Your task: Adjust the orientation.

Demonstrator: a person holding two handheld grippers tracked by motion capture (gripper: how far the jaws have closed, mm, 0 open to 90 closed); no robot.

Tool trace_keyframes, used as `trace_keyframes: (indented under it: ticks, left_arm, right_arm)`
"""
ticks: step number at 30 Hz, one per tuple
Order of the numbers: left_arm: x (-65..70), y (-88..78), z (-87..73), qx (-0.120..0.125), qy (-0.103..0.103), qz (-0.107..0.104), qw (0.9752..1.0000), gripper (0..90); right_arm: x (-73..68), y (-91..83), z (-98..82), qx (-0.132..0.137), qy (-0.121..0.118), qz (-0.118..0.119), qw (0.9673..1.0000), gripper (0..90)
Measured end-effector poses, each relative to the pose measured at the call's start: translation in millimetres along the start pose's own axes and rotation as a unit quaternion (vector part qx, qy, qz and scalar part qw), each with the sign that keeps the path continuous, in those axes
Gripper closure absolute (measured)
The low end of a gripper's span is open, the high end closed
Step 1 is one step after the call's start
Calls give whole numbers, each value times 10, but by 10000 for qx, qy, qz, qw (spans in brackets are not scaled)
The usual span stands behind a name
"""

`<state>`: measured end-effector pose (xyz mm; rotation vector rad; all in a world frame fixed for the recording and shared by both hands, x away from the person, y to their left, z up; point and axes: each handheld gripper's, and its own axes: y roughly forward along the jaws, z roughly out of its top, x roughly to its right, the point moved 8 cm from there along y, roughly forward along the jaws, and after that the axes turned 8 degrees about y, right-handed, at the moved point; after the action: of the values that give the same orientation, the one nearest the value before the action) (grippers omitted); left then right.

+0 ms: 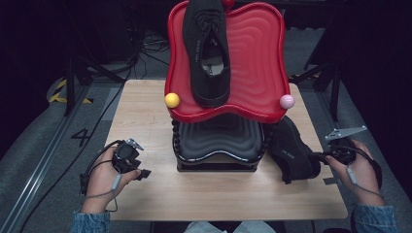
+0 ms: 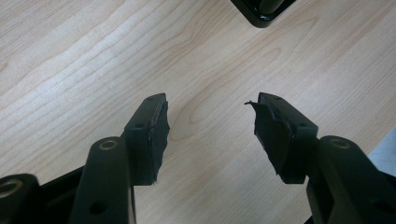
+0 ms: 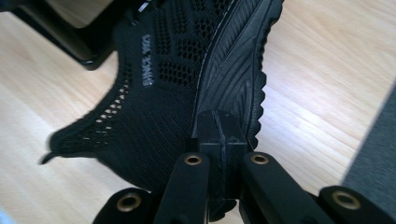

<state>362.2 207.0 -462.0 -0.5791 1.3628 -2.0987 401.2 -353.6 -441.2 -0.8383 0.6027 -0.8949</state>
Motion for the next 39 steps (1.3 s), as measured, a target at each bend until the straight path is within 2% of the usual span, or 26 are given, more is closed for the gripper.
trace_keyframes:
  ticks: [3, 4, 10, 13, 15, 21, 22, 23, 25, 28, 32, 36, 39]
  left_arm:
    - [13, 1, -27, -24, -77, -31, 10000, 452]
    - [-1, 4, -27, -4, -24, 1, 10000, 451]
    - [23, 14, -37, -50, -87, -59, 9999, 449]
    - [16, 22, -33, -49, -46, -46, 10000, 447]
    - [16, 21, -31, -46, -25, -39, 10000, 447]
    - [20, 16, -34, -29, -69, -72, 9999, 447]
    - [19, 17, -35, -31, -75, -74, 9999, 447]
    - [22, 16, -36, -31, -94, -80, 9999, 447]
    - [23, 17, -23, 9, -49, -110, 9999, 447]
    - [21, 14, -11, 36, 2, -118, 9999, 447]
    - [21, 16, -18, 31, -42, -145, 9999, 447]
    - [29, 22, -10, 14, -68, -154, 9999, 447]
    - [22, 31, 6, 33, 14, -148, 9999, 447]
  right_arm:
    - [72, -12, -2, 30, 81, -73, 9999, 900]
    - [106, -19, -7, -3, 110, -117, 9999, 900]
    - [213, -24, -25, 63, 186, -276, 9994, 900]
    - [250, -26, -38, 58, 208, -331, 9992, 900]
    - [313, -20, -59, 13, 223, -549, 9982, 900]
    - [377, -116, -42, 194, 251, -788, 9964, 900]
    - [393, -140, -33, 248, 201, -949, 9950, 900]
    - [437, -163, -43, 203, 157, -1215, 9923, 900]
    - [403, -177, -35, 348, 232, -916, 9949, 900]
    - [387, -218, -24, 364, 166, -1008, 9941, 895]
    - [332, -367, 22, 564, 106, -1041, 9929, 852]
    - [197, -486, 60, 763, 108, -698, 9946, 797]
    - [90, -497, 60, 659, 28, -505, 9965, 752]
